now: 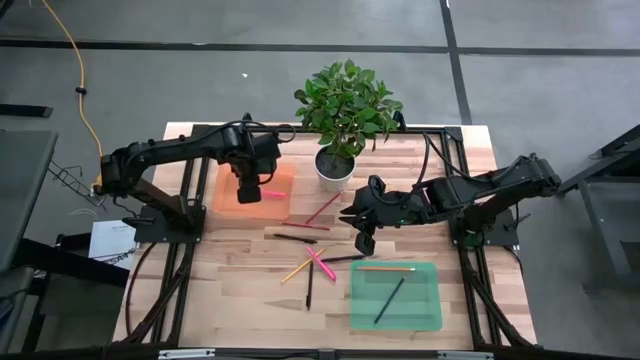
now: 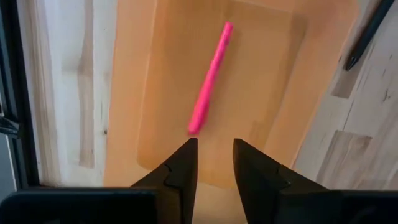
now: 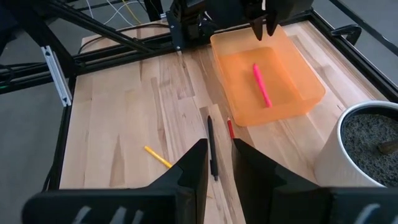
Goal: Sort pens & pencils
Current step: Put the top black pen into the orange bin
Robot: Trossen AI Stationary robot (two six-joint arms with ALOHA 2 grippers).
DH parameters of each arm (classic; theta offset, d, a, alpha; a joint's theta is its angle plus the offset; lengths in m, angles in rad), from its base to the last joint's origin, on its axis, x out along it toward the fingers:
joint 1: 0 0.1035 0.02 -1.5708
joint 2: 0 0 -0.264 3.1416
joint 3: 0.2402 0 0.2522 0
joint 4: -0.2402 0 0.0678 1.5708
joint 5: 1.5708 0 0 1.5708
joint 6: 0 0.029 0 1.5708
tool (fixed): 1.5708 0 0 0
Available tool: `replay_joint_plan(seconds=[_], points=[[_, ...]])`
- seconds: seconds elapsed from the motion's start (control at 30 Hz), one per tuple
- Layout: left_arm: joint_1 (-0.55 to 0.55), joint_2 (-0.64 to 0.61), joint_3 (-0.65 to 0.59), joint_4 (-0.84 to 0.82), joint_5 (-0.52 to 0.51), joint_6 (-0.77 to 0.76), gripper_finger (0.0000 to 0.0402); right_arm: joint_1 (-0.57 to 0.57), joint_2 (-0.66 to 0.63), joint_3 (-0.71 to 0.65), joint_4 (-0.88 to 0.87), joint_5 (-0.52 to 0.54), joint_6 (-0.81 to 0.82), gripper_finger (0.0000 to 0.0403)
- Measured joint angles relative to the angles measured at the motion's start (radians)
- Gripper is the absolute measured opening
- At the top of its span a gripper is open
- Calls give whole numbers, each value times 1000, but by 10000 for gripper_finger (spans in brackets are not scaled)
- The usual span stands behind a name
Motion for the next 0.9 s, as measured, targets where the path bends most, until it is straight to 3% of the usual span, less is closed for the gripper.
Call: replay_joint_plan(seconds=[0.13, 0.3, 0.63, 0.9], points=[[-2, 0, 0, 5, 21, 3, 84, 0, 0, 0, 0, 0, 0, 64], [-14, 0, 0, 88, 175, 39, 71, 0, 0, 0, 0, 0, -2, 64], [-179, 0, 0, 272, 331, 92, 70, 0, 0, 0, 0, 0, -5, 64], [-288, 0, 0, 455, 555, 105, 72, 0, 0, 0, 0, 1, -23, 64]])
